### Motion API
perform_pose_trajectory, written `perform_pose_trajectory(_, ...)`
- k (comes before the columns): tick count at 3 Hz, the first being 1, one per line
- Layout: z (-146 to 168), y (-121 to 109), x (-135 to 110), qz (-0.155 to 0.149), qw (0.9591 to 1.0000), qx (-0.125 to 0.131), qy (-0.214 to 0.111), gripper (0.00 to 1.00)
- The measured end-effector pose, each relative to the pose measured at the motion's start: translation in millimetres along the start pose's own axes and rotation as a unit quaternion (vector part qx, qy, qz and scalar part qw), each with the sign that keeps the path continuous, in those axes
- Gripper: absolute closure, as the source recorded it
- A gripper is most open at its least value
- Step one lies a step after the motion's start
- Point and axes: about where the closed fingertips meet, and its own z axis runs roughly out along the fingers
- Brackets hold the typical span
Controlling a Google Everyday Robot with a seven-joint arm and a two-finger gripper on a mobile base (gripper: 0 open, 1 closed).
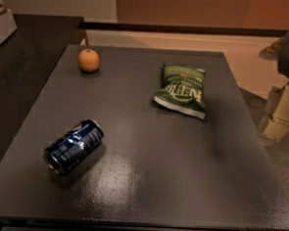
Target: Pick pepsi can
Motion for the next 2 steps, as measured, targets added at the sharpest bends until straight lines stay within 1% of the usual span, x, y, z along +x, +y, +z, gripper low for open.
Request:
perform_pose_trajectory(1, 0, 0, -1, 0.000, 1.0000, 0.001, 0.000, 0.00)
perform_pose_trajectory(2, 3, 2, -26, -0.033, 0.9995, 0.000, -0.001, 0.00)
